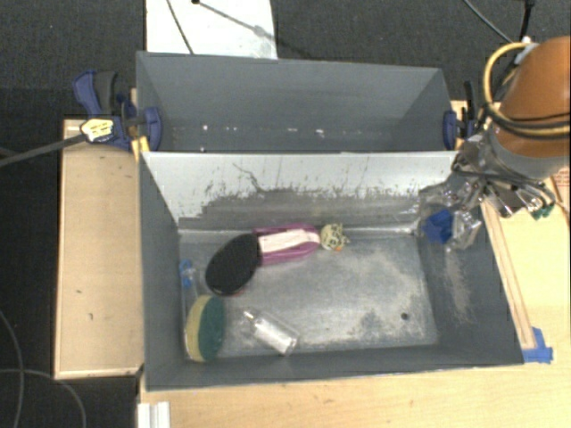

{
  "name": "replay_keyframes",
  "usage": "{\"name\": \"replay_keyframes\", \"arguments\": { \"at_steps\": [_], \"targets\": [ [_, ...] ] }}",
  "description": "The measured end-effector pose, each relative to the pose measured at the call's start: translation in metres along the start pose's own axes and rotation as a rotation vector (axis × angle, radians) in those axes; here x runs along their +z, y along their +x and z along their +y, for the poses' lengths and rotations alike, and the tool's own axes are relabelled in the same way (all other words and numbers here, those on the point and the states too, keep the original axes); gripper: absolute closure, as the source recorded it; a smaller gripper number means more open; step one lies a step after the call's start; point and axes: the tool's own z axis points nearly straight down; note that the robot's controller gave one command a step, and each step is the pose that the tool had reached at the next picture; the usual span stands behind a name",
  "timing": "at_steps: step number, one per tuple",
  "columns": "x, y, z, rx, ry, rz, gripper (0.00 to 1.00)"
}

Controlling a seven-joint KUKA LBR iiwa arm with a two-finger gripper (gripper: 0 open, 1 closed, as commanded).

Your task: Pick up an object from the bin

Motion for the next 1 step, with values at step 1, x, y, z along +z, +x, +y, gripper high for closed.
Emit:
{"name": "replay_keyframes", "arguments": {
  "at_steps": [1],
  "targets": [
    [0.0049, 0.0014, 0.0012, 0.006, -0.007, 0.007, 1.0]
  ]
}}
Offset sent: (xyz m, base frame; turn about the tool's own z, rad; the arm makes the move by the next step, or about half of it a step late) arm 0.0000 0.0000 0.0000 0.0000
